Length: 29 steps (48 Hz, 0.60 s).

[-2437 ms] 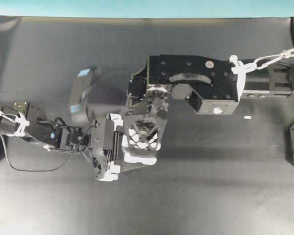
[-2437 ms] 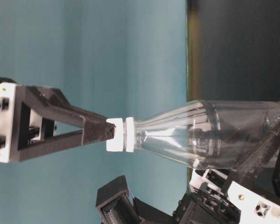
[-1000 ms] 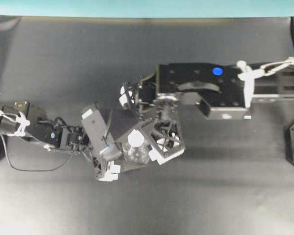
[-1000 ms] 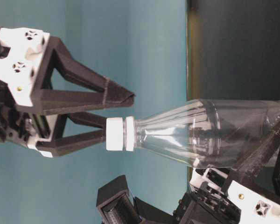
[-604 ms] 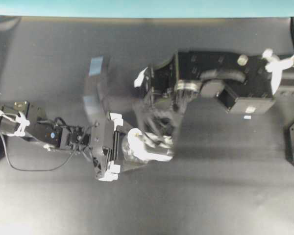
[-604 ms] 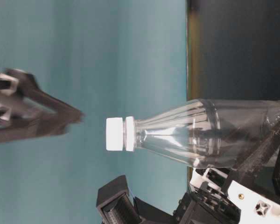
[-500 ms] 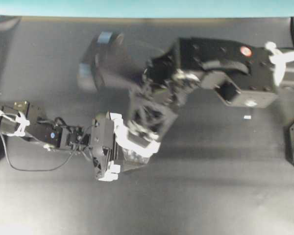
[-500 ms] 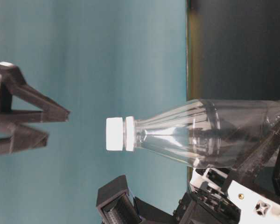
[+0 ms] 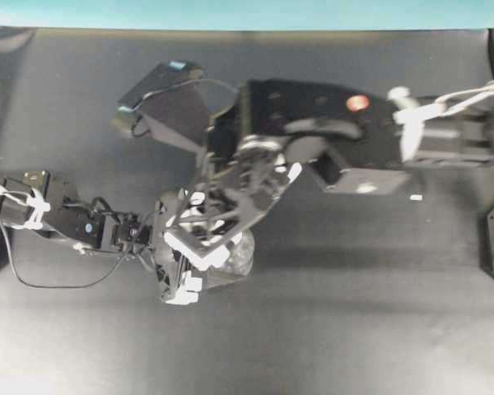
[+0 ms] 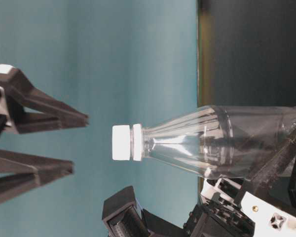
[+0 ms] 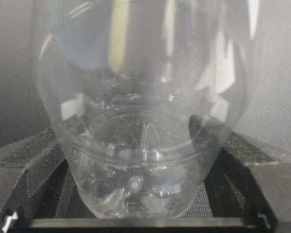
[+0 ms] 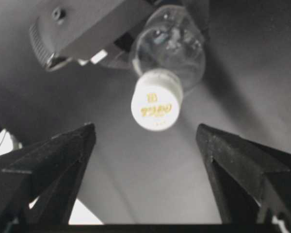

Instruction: Open the bottle cap by holding the bottle with the left arm and twisting the cap with the right arm.

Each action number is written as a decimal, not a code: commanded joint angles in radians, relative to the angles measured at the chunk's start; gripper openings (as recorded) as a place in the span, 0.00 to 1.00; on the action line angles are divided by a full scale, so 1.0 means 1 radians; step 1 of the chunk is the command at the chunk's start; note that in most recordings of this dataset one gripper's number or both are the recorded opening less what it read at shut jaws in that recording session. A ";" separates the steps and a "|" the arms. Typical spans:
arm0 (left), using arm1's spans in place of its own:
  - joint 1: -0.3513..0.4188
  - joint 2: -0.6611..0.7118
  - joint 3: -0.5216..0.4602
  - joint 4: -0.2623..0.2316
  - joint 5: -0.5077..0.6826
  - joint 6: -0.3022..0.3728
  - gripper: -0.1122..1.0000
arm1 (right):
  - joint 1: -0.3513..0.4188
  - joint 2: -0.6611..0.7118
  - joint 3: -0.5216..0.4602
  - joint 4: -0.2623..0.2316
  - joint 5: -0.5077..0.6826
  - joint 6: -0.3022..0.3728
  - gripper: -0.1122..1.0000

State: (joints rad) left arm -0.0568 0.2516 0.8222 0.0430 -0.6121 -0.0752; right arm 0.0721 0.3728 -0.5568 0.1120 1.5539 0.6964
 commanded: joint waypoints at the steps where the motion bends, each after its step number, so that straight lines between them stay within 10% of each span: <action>1: -0.003 -0.002 -0.006 0.003 0.002 -0.002 0.85 | 0.005 0.009 0.002 0.000 -0.012 0.006 0.82; 22: -0.003 -0.002 -0.002 0.003 0.002 -0.002 0.85 | 0.000 0.005 0.091 0.003 -0.048 0.002 0.80; 29: -0.003 -0.002 -0.003 0.003 0.002 -0.002 0.85 | 0.000 0.005 0.094 0.003 -0.048 -0.018 0.63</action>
State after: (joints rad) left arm -0.0568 0.2516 0.8222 0.0430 -0.6121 -0.0736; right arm 0.0675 0.3804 -0.4587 0.1120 1.5094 0.6903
